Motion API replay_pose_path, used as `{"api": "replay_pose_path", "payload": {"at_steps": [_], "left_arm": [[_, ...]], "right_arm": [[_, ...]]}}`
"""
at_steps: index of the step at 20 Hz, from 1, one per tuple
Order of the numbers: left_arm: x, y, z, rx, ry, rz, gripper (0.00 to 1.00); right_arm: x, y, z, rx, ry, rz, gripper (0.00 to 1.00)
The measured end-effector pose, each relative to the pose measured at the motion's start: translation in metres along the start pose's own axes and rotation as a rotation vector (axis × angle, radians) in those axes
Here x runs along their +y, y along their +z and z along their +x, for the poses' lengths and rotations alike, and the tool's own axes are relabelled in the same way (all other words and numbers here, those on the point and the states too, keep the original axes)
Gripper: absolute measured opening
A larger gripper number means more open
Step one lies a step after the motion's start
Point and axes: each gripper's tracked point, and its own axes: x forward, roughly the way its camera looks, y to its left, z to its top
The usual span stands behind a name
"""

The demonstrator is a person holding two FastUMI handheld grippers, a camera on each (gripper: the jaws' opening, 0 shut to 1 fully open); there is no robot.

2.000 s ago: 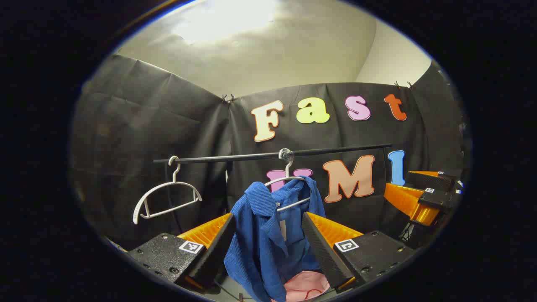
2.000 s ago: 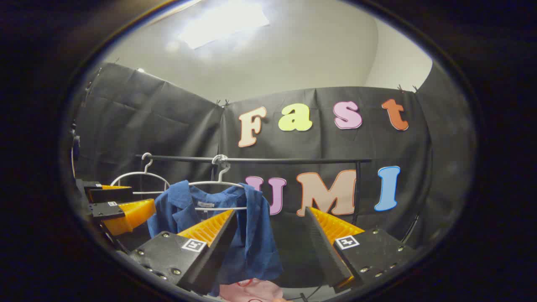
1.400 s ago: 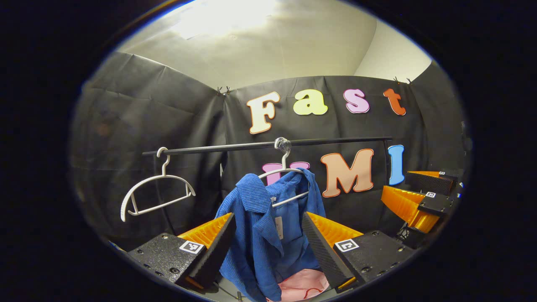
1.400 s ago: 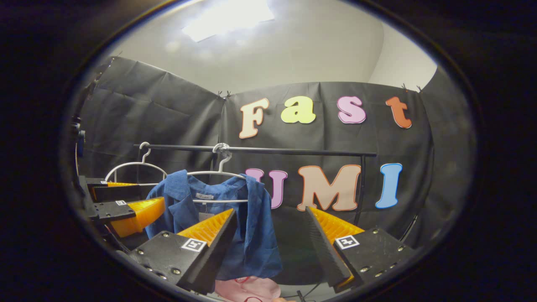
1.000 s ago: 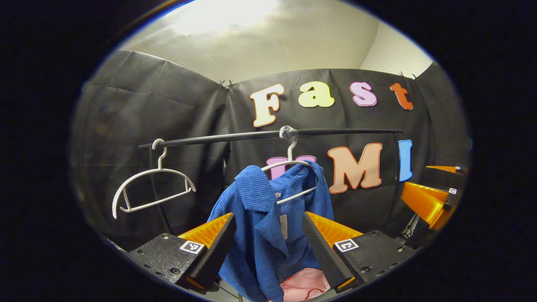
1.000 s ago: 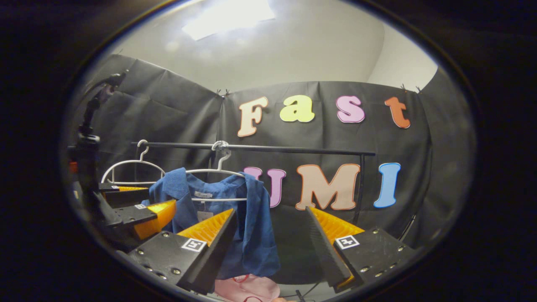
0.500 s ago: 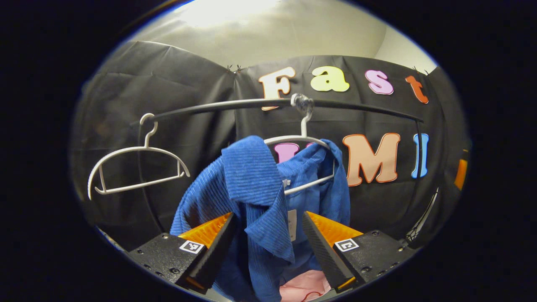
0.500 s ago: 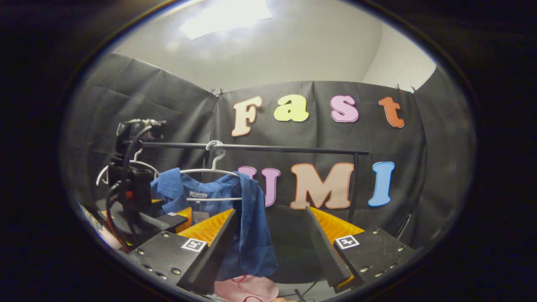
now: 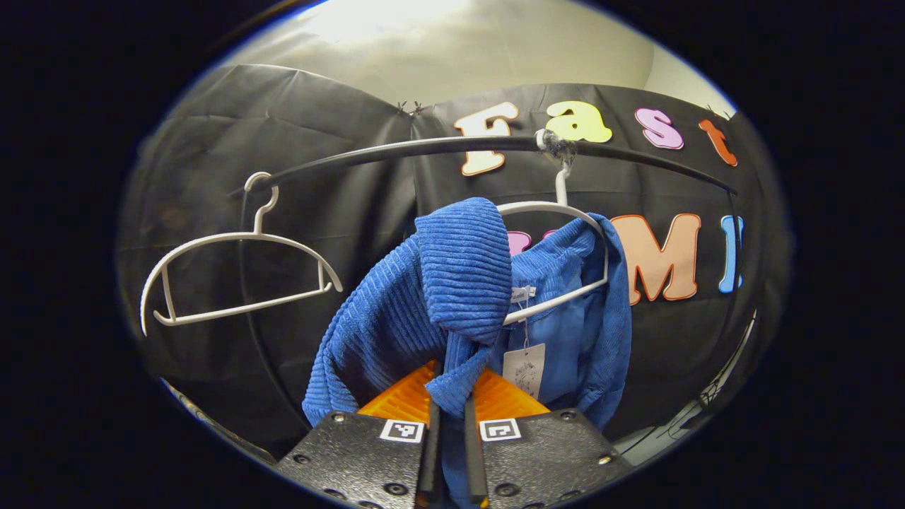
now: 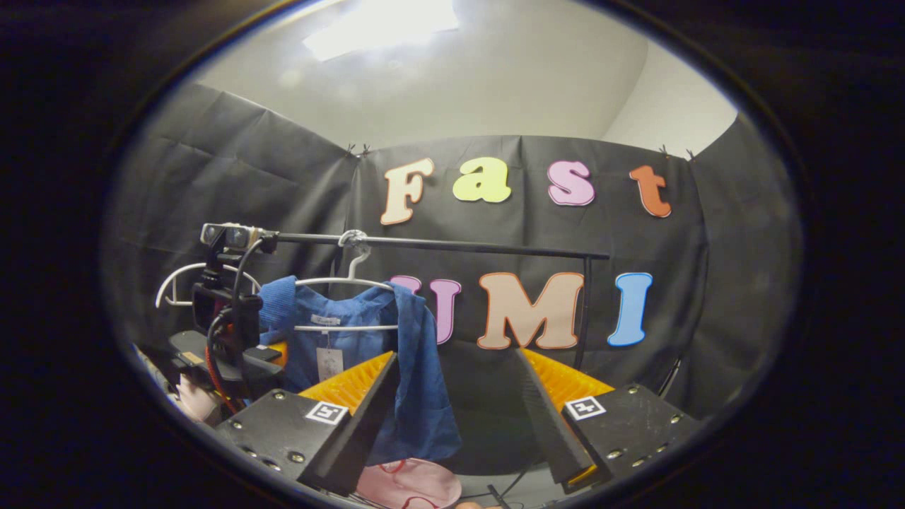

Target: Grasp the clothes on the hanger with both hands and then place them into the laundry hamper below.

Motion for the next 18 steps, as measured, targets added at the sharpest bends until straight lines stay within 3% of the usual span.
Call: {"api": "replay_pose_path", "payload": {"at_steps": [2,3,4,12,13,15,17,18], "left_arm": [[0.000,0.004,-0.002,-0.004,-0.026,0.012,0.06],[0.001,0.005,-0.003,-0.006,-0.034,0.015,0.04],[0.002,0.008,-0.006,-0.009,-0.042,0.014,0.04],[0.008,0.044,-0.030,-0.038,-0.141,-0.024,0.04],[0.009,0.047,-0.033,-0.036,-0.153,-0.038,0.04],[0.012,0.052,-0.038,-0.017,-0.185,-0.082,0.05],[0.010,0.054,-0.041,-0.002,-0.221,-0.128,0.03],[0.012,0.055,-0.041,0.001,-0.229,-0.138,0.04]], "right_arm": [[0.004,-0.002,0.002,0.008,0.011,0.001,0.92],[0.006,-0.003,0.005,0.010,0.015,0.000,0.96],[0.007,-0.004,0.006,0.012,0.019,-0.001,0.93],[0.014,-0.019,0.024,0.050,0.026,-0.009,0.96],[0.016,-0.021,0.026,0.053,0.030,-0.008,0.92],[0.019,-0.025,0.037,0.056,0.035,-0.013,0.92],[0.018,-0.030,0.051,0.061,0.026,-0.022,0.99],[0.021,-0.033,0.061,0.068,0.028,-0.018,0.96]]}}
